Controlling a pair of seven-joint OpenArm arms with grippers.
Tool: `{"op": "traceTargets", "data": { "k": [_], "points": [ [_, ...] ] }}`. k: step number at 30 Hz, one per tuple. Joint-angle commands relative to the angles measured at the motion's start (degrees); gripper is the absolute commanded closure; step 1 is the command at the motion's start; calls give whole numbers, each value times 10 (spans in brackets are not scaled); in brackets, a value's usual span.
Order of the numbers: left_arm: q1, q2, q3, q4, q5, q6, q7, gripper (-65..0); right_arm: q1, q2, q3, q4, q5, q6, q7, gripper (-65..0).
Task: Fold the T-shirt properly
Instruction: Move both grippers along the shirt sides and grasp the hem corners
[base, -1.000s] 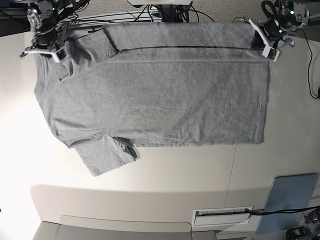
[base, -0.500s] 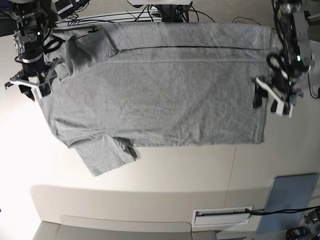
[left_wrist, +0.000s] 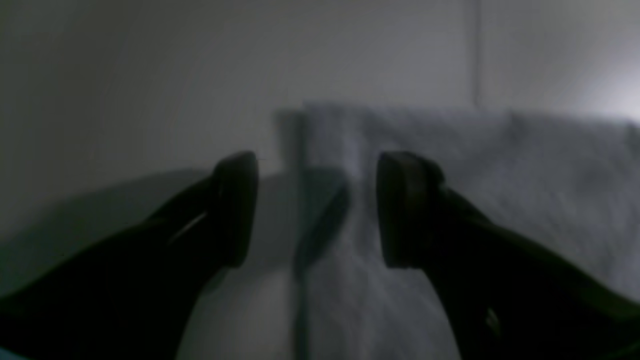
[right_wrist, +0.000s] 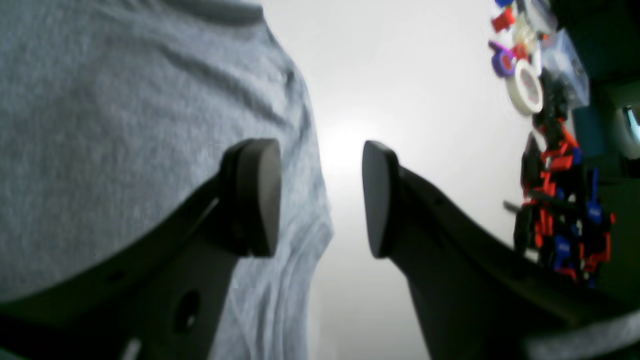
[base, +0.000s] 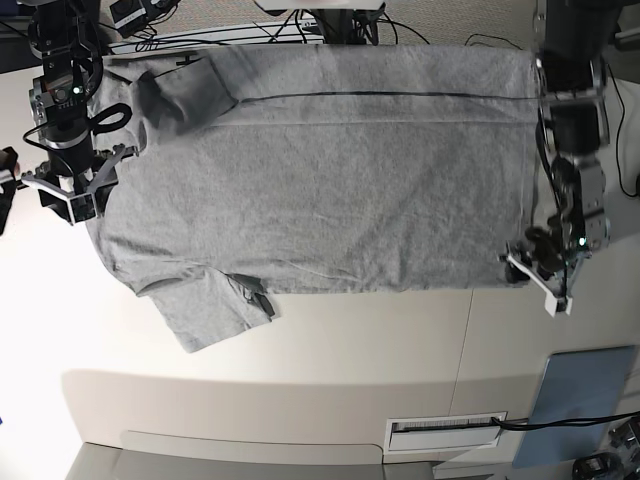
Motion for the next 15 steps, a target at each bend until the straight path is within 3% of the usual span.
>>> {"op": "traceTargets", "data": {
  "k": [1,4,7,10,13,15],
  "points": [
    [-26,-10,2,-6,2,6,-8,-380,4,10,5,9,-6,-7,10,-266],
    [-47,-10,4,-31,7,-8,36,-380,4,10,5,9,-6,-7,11,-266],
    [-52,-10,4,-31,-2,-61,83,-380,5,10,5,9,-6,-7,23,-266],
    [-51,-9,4,-31,-53,-102,95,-378,12,10,5,9,-5,2,26,-266],
    [-52,-4,4,-31,-89,-107,97,-368,22,10,5,9,-5,23,25,-266],
    [-52,-4,4,-31,-92,-106,93,-295,28,10,5,8,-5,32,24,-266]
  ]
}}
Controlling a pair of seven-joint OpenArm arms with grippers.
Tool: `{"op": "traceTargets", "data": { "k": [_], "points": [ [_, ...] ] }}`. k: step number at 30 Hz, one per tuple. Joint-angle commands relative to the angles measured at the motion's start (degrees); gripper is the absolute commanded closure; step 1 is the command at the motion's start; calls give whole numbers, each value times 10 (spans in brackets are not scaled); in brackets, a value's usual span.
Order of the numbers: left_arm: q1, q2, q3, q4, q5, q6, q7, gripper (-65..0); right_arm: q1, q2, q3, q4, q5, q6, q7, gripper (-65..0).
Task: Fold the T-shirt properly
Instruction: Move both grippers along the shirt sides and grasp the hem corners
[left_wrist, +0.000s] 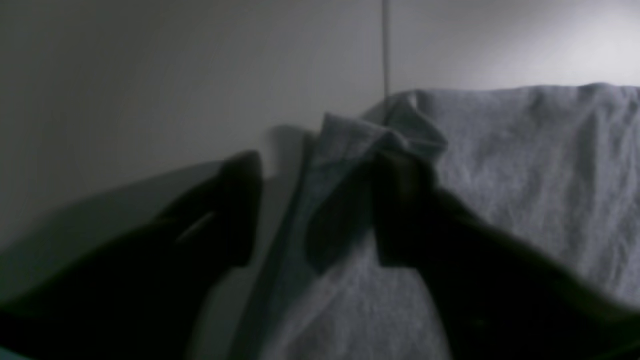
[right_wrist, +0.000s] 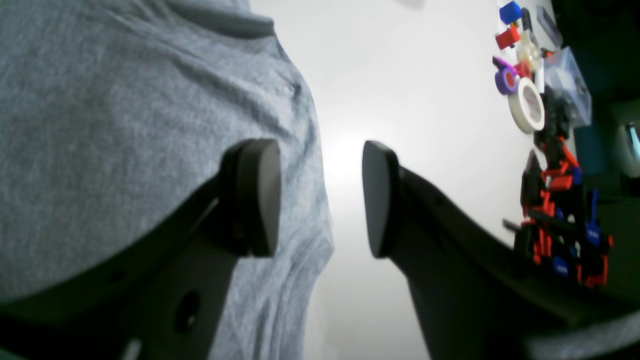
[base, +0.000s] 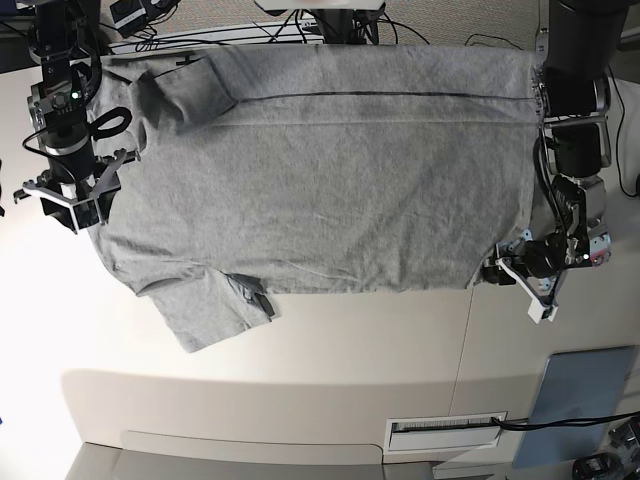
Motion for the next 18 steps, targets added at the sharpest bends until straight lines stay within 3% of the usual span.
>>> {"op": "traceTargets", "data": {
  "k": [1,4,7,14,15,18],
  "points": [
    [-16,-11,-2,8,-4,-2,-9,-232,9,10,6,7,-4,-5,12,-266],
    [-16,-13,-2,8,-4,-2,-11,0,25,10,6,0,12,-5,13,-266],
    [-16,-15,-2,8,-5,-2,-11,0,56,10,6,-28,31,0,22,-266],
    [-21,-19,-2,8,-5,8,-30,0,200,10,-25,-195,113,80,6,-266],
    [-24,-22,-2,8,-5,7,-36,-30,218,10,-36,-210,120,83,-5,-266],
    [-34,-30,-2,8,-5,5,-46,-287,261,10,-68,-233,124,85,-30,-266]
  ]
}}
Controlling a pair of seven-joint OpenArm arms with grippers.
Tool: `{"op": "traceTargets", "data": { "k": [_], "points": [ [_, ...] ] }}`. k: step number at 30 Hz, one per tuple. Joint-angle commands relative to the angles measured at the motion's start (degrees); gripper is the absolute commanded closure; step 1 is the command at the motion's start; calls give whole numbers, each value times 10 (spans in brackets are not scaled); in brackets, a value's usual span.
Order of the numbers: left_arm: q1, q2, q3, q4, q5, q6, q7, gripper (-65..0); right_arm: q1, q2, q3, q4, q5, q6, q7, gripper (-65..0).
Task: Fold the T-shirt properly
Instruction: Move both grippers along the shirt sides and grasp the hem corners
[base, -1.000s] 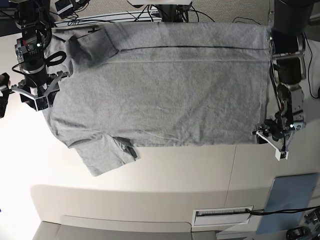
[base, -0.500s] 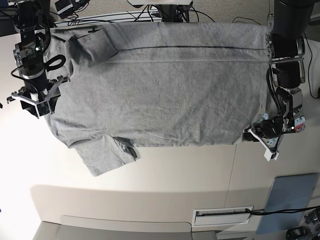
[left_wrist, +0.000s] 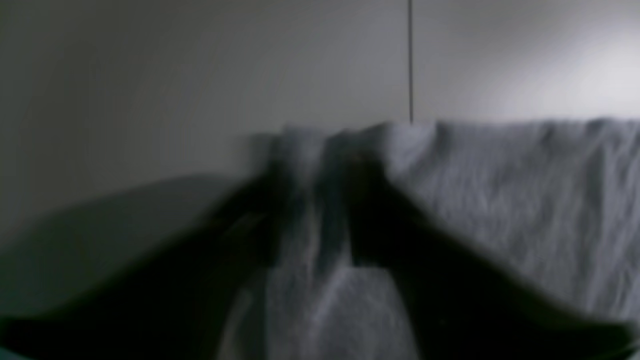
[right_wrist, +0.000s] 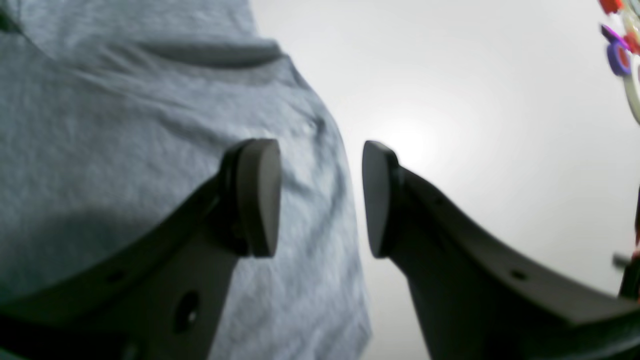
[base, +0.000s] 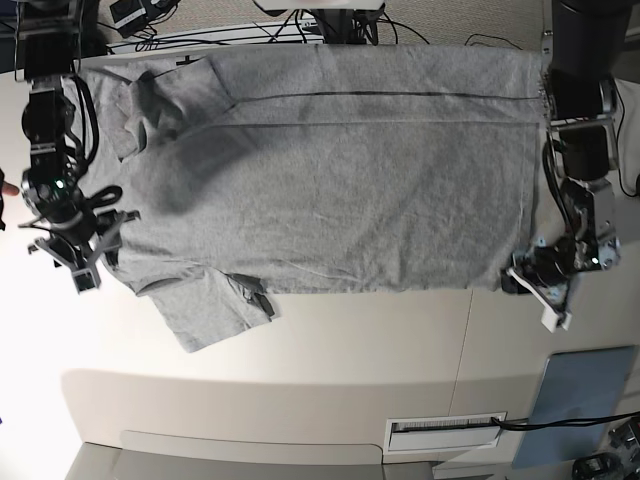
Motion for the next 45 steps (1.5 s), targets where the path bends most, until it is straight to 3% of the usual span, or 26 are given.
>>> {"op": "traceTargets", "data": {
  "k": [1,9,12,14,18,20,24,30,33,40,45],
  "points": [
    [-21,-10,-3,10,-5,0,-11,-340,20,13,-3,7,-2,-3,10,-266],
    [-2,-1,-3,9,1,-9,-15,-361,37,11,-39,7,-2,-3,0,-266],
    [16,6,-3,6,56,36,-56,-361,37,11,-39,7,-2,-3,-7,-266],
    [26,6,-3,6,63,40,-67,-361,37,11,-39,7,-2,-3,-8,-266],
    [28,7,-3,6,47,-14,-33,-356,37,11,-39,7,-2,-3,-7,-266],
    [28,7,-3,6,35,-36,-24,-287,38,11,-39,7,-2,-3,-7,-266],
    [28,7,-3,6,35,-56,-22,-19,37,11,-39,7,-16,-3,1,-266],
    [28,7,-3,6,35,-56,-19,0,45,3,-39,3,-34,-21,60,-266],
    [28,7,-3,6,35,-56,-19,0,94,-9,-52,-37,-33,-17,57,-266],
    [28,7,-3,6,35,-56,-4,0,289,-54,-150,-294,-35,47,7,-266],
    [28,7,-3,6,35,-54,-4,0,388,-69,-202,-478,-36,112,6,-266]
  ]
}}
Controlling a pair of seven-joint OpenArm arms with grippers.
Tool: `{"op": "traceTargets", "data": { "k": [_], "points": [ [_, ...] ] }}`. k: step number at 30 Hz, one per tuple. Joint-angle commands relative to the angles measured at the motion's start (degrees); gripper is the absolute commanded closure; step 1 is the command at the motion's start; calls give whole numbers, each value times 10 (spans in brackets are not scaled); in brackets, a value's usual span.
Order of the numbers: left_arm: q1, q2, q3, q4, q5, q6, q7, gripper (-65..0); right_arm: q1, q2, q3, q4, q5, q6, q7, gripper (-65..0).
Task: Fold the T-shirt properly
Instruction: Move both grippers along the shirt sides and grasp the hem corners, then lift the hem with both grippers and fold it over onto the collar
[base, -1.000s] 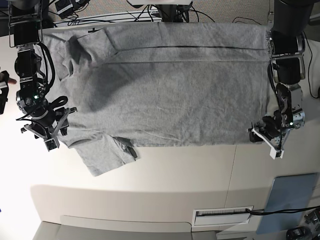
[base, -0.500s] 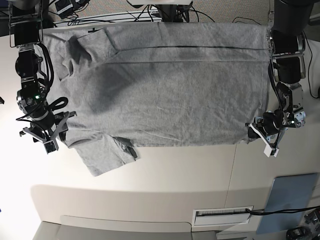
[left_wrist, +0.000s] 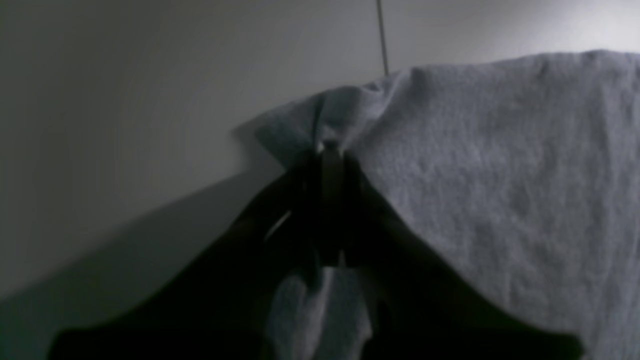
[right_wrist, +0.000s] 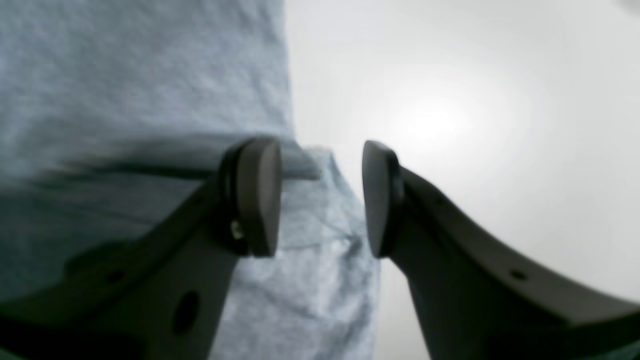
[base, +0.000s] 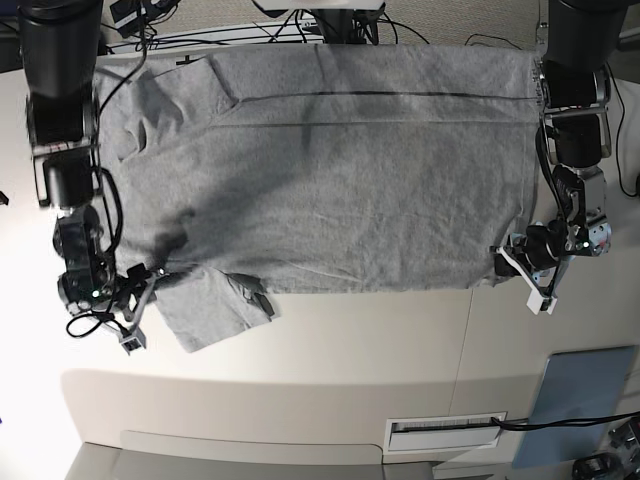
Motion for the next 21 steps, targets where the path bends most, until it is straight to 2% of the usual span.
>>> {"op": "traceTargets", "data": {
  "k": [1,3,5,8,10,13,15,16,18,21],
  "points": [
    [-10,-8,0,5,4,0,7,0,31,7,0,-15,-2,7,13,-266],
    [-10,-8,0,5,4,0,7,0,45,8,-1,-55,-2,24,34,-266],
    [-10,-8,0,5,4,0,7,0,49,8,-1,-80,-9,26,54,-266],
    [-10,-8,0,5,4,0,6,0,49,7,-2,-101,-17,40,62,-266],
    [-10,-8,0,5,4,0,5,0,49,6,-2,-113,-17,65,60,-266],
    [-10,-8,0,5,4,0,5,0,49,1,-2,-126,-9,72,42,-266],
    [-10,-8,0,5,4,0,5,0,49,-3,-2,-133,12,75,9,-255],
    [-10,-8,0,5,4,0,5,0,49,-5,-2,-135,21,80,-8,-234],
    [-10,-8,0,5,4,0,4,0,49,-10,-2,-137,38,86,-28,-144],
    [-10,-8,0,5,3,0,0,0,49,-11,-1,-137,40,86,-21,-2]
  ]
}}
